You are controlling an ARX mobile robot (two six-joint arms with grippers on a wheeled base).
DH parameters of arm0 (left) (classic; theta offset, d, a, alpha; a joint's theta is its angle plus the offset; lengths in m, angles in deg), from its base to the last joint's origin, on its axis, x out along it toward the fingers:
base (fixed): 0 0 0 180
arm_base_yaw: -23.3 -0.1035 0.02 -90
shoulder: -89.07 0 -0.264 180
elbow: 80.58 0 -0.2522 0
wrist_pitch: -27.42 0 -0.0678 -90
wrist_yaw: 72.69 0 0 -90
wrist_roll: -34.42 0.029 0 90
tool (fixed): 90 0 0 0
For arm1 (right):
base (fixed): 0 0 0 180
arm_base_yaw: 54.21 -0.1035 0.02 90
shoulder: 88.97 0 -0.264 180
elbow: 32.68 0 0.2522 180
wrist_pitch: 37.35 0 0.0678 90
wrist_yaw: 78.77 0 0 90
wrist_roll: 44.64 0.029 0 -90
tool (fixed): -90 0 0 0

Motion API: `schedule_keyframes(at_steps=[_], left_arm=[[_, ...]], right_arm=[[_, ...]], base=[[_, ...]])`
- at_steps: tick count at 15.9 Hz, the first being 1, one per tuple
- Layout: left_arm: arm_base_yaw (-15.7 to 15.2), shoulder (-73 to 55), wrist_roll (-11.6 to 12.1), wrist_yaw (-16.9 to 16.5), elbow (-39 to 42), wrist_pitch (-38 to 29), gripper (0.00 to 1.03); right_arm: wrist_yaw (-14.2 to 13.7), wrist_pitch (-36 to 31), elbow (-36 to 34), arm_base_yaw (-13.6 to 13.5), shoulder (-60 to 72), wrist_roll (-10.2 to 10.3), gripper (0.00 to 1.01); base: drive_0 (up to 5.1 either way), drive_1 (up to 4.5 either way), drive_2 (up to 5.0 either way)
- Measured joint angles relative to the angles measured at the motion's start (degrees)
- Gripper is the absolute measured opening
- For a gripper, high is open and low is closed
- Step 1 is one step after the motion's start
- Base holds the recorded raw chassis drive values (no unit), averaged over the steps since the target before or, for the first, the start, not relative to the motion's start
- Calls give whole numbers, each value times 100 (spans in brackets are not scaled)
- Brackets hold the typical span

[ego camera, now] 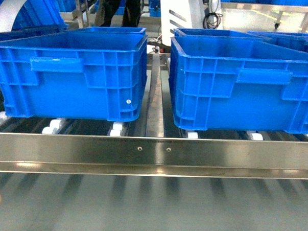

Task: Place part in tray to right shelf

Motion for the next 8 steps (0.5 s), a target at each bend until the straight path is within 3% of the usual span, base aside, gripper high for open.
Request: schedule_keyframes(at_steps=[5,8], left_arm=[[0,0,2,2,0,-2,13],[0,0,2,0,0,-2,13]], right_arm=[[0,2,0,0,0,-2,2],[0,2,0,0,0,0,35]], base=[[0,0,0],[0,0,0]])
